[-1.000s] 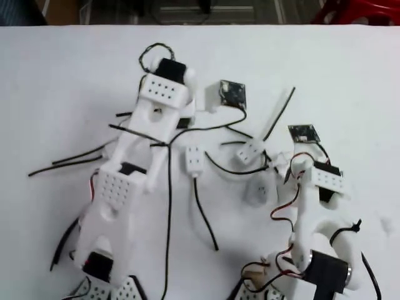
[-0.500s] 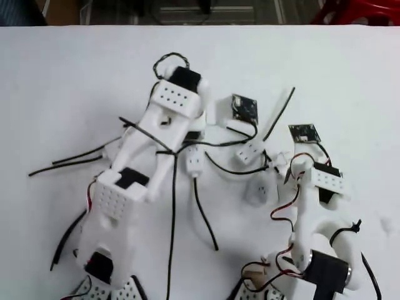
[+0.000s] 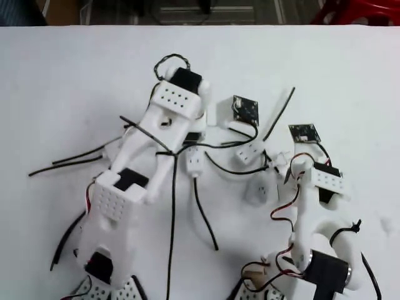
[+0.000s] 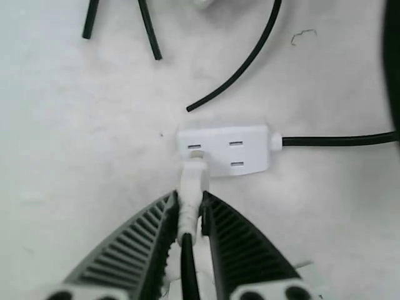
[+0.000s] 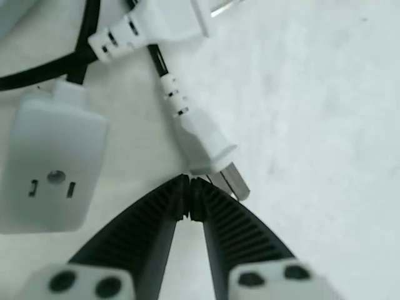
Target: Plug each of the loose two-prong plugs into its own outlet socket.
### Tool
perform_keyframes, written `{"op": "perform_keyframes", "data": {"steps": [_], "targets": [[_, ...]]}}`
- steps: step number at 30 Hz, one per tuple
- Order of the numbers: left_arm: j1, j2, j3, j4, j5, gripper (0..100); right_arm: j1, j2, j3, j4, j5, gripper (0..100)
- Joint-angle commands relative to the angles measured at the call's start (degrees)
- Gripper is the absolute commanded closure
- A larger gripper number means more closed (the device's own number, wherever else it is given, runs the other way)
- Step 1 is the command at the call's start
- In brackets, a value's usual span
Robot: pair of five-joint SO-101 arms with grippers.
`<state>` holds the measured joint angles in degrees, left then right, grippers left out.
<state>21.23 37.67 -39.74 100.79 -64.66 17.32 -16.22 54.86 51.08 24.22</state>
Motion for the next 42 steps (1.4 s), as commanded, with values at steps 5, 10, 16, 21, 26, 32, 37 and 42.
{"op": "perform_keyframes", "data": {"steps": [5, 10, 16, 21, 26, 32, 37, 42], "targets": [[0.66, -2.59, -0.44, -0.79, 0.53, 98, 0.48, -1.63, -0.18, -0.57, -0.35, 97.4], [0.66, 0.48, -0.79, 0.18, 0.62, 98, 0.48, -1.63, -0.18, -0.57, -0.35, 97.4], [1.01, 0.40, -0.88, 1.14, 0.62, 98, 0.48, -1.63, -0.18, -0.57, -0.35, 97.4], [1.89, 1.19, -0.35, -0.79, 0.70, 98, 0.48, -1.63, -0.18, -0.57, -0.35, 97.4], [2.24, 1.01, -0.88, -1.76, 0.53, 98, 0.48, -1.63, -0.18, -0.57, -0.35, 97.4], [1.71, 1.19, -0.26, -1.32, 0.53, 98, 0.57, -1.63, -0.18, -0.57, -0.35, 97.4], [0.75, 1.27, -0.26, 0.00, 0.53, 98, 1.45, -1.71, -0.18, -0.40, -0.35, 97.4], [-0.84, 1.36, -0.26, 0.18, 0.44, 98, 6.81, -2.15, -0.79, -0.66, -0.35, 97.4]]}}
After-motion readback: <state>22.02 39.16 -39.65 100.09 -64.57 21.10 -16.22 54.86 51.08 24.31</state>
